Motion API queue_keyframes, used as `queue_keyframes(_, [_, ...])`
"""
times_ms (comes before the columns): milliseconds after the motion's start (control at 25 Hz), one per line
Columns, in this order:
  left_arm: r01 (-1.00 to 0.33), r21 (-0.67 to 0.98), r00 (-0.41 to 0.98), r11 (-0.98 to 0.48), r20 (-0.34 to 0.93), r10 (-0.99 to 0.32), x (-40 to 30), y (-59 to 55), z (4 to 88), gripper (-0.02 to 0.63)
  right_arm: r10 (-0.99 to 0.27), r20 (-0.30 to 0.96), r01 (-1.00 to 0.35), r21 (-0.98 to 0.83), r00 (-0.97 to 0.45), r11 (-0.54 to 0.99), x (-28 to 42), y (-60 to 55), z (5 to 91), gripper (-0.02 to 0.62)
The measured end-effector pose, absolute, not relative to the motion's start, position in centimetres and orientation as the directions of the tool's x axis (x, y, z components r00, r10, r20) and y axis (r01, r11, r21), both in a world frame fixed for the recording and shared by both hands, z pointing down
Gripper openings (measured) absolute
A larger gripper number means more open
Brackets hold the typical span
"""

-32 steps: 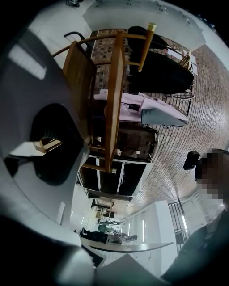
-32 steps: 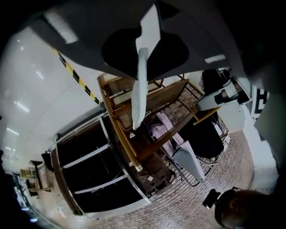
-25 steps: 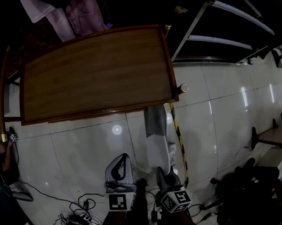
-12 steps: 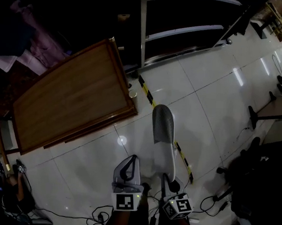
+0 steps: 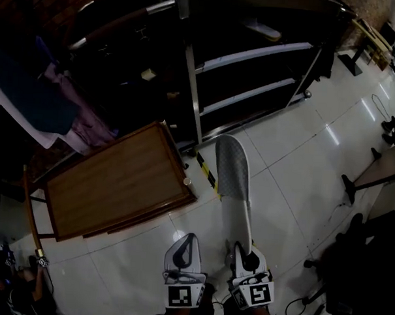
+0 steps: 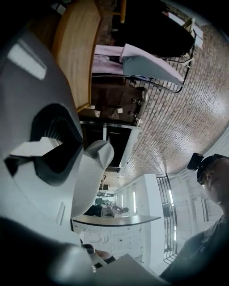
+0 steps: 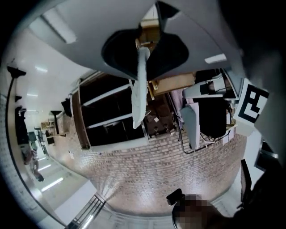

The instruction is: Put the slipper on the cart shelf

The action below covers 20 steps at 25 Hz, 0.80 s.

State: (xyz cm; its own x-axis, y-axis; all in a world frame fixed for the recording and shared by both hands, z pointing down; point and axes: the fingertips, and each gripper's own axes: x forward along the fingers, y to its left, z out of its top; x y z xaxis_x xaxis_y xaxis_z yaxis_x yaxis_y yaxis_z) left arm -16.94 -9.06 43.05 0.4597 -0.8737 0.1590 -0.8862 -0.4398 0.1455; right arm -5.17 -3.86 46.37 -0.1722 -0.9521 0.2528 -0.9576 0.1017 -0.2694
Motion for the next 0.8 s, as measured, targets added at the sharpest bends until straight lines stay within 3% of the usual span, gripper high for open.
queue_keyframes(520, [-0.972,0.051,0.23,-0.229,0.008,-0.973,-26.4,-12.6,27.2,0.015,-0.957,-0.079,-0.94,-0.183,-0.28,0.29,-9.6,-11.6,27.4,0.043])
queue_keyframes(800, [-0.96,0.067,0.265,-0.27,-0.08,-0.961,-24.0,-12.5,22.0,0.016,-0.957,-0.069,-0.943,-0.166,-0.282,0.29,-8.4,-11.8,26.1,0.044])
